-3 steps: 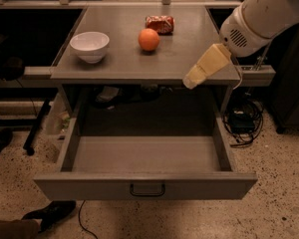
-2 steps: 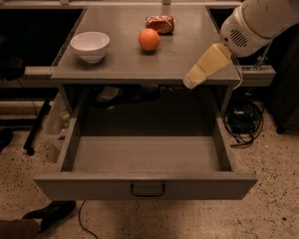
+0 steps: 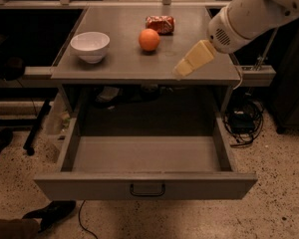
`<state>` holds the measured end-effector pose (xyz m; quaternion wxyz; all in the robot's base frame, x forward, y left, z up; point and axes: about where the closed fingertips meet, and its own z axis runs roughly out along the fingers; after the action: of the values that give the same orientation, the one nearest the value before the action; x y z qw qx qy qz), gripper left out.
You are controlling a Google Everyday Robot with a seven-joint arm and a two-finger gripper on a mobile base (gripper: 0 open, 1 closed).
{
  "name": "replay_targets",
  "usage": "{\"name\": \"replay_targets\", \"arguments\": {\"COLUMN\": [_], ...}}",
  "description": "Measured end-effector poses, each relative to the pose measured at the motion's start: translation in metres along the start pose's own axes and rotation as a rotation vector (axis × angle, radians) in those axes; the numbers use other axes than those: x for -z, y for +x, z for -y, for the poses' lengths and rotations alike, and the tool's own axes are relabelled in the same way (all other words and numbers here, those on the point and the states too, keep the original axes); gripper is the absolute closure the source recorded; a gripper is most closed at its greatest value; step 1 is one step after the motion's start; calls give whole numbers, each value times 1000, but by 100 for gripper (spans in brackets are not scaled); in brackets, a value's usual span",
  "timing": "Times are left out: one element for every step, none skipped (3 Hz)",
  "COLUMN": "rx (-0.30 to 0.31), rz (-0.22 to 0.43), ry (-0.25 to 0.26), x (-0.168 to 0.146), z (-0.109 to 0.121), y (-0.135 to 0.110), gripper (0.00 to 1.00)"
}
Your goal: Place orange into top drawer
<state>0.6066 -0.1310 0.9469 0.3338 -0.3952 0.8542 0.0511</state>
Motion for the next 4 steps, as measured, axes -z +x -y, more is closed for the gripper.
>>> {"name": "replay_targets", "arguments": {"rx": [-10, -11, -11, -1], "rz": [88, 161, 201, 236], "ry": [15, -4, -38, -87], "x": [-25, -52, -83, -139], "z": [16, 30, 39, 42], "y": [-24, -50, -72, -114], "gripper": [0, 0, 0, 0]}}
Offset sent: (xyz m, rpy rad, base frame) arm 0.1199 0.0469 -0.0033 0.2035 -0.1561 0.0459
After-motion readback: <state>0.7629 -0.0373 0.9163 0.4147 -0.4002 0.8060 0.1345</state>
